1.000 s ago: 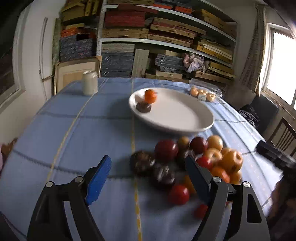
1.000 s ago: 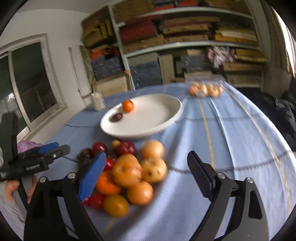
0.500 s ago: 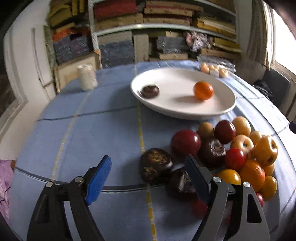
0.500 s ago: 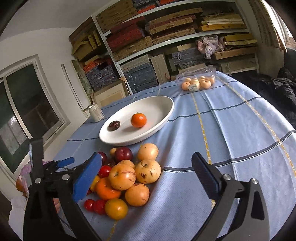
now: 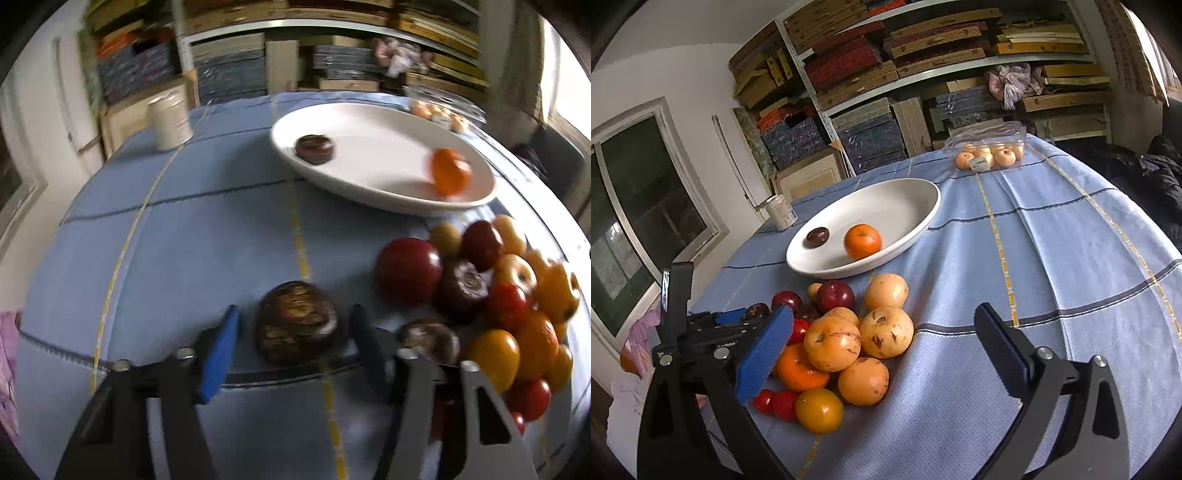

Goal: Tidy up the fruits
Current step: 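Grasp a second dark brown fruit from the pile with the left tool, then grasp a pale yellow pear with the right tool while the left tool carries the dark fruit to the plate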

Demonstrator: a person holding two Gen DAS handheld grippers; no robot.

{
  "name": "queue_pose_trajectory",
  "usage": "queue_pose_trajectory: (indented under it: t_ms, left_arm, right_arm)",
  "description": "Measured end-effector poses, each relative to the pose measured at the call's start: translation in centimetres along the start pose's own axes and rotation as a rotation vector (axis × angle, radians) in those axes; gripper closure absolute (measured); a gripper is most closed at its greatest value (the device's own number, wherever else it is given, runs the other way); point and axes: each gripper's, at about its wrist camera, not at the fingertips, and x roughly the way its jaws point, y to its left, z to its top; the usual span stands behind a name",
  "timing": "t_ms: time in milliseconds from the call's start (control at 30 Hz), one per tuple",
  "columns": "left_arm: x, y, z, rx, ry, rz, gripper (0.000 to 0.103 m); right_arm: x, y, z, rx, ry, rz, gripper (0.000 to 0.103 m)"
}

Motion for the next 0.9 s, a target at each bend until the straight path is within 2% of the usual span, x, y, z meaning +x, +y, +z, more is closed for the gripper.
queue_pose_trajectory:
  t_ms: [100, 233, 400, 500, 567, 667, 700, 900]
  left_arm:
    - [0.0, 0.7, -0.1, -0.027, -0.002, -0.035, 0.058]
    - [0.0, 1.0, -0.2, -0.052, -0.010, -0.062, 0.059]
    - [-0.7, 1.7, -0.4, -0.091, -0.041, -0.068, 0.059]
    - [-1.2, 2.1, -0.6, -0.117, -0.065, -0.079, 0.059]
    - [-1.4, 1.9, -0.6, -0.110, -0.069, -0.088, 0.058]
    - [-1.5, 1.4, -0.6, -0.092, -0.074, -0.096, 0.058]
    - [-1.6, 1.3, -0.5, -0.089, -0.074, -0.101, 0.058]
    - [-1.7, 1.2, -0.7, -0.091, -0.075, -0.113, 0.058]
  right_arm:
    - [0.0, 0.2, -0.1, -0.011, 0.001, -0.004, 0.007]
    - [0.2, 0.6, -0.2, -0.034, 0.007, -0.004, 0.007]
    - [0.7, 3.1, -1.1, -0.180, 0.036, -0.015, 0.008]
    - [2.1, 5.0, -2.1, -0.294, 0.096, -0.034, 0.029]
    - [2.9, 5.2, -2.3, -0.307, 0.132, -0.039, 0.031]
    - [3.4, 4.6, -1.8, -0.258, 0.136, -0.026, 0.032]
    - [3.7, 4.5, -1.6, -0.251, 0.137, -0.026, 0.038]
    - [4.3, 6.4, -2.1, -0.346, 0.148, -0.021, 0.051]
